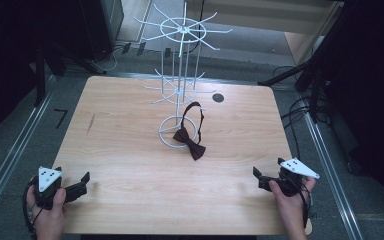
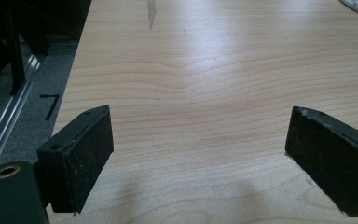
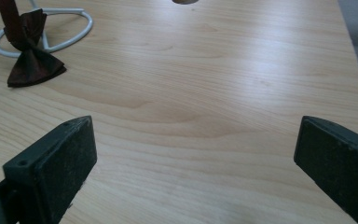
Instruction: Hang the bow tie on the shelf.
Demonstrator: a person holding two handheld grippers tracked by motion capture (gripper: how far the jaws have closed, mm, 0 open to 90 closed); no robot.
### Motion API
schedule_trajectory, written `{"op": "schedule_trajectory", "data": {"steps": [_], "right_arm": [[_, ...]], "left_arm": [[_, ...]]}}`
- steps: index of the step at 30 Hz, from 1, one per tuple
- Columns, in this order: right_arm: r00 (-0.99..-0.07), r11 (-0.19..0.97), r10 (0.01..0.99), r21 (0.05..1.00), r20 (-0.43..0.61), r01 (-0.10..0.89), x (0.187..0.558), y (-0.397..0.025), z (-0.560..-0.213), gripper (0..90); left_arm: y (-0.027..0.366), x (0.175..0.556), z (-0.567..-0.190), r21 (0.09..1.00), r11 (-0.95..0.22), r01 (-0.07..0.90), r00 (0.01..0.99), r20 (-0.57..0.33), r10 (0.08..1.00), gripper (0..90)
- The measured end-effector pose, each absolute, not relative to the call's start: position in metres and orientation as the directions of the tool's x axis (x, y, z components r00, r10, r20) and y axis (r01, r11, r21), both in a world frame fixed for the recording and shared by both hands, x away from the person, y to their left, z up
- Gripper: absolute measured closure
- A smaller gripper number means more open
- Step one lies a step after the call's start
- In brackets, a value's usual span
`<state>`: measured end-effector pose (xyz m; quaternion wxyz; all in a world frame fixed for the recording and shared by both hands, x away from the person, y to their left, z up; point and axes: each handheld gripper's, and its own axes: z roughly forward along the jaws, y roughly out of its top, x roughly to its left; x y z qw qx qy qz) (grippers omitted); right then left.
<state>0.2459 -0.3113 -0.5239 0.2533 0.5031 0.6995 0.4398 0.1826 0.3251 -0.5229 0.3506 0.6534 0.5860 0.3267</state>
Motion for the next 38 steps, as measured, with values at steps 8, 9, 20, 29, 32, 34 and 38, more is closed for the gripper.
{"op": "schedule_trajectory", "data": {"steps": [8,9,20,29,32,34,38], "right_arm": [[-0.328,0.073,0.939,0.873,0.103,0.483,0.233,-0.342,-0.527,0.0],[-0.323,0.068,0.941,0.873,0.105,0.482,0.231,-0.346,-0.528,0.0],[-0.261,-0.001,0.954,0.874,0.146,0.486,0.211,-0.379,-0.543,0.0],[-0.229,0.014,0.967,0.872,0.113,0.489,0.203,-0.391,-0.55,0.0],[-0.227,-0.007,0.965,0.875,0.133,0.484,0.203,-0.394,-0.551,0.0],[-0.231,0.0,0.964,0.875,0.128,0.484,0.203,-0.394,-0.551,0.0],[-0.242,0.016,0.963,0.875,0.116,0.483,0.204,-0.392,-0.551,0.0]], "left_arm": [[0.326,0.182,-0.523,0.841,-0.06,0.537,0.093,0.012,0.996,8.3],[0.326,0.182,-0.523,0.841,-0.058,0.537,0.092,0.01,0.996,8.4],[0.328,0.184,-0.523,0.839,-0.05,0.542,0.087,0.003,0.996,8.3],[0.33,0.183,-0.523,0.841,-0.036,0.54,0.093,-0.017,0.996,8.4],[0.33,0.184,-0.523,0.841,-0.039,0.539,0.094,-0.014,0.995,8.4],[0.33,0.184,-0.523,0.84,-0.04,0.54,0.093,-0.012,0.996,8.4],[0.329,0.184,-0.523,0.839,-0.048,0.542,0.095,-0.005,0.995,8.4]]}}
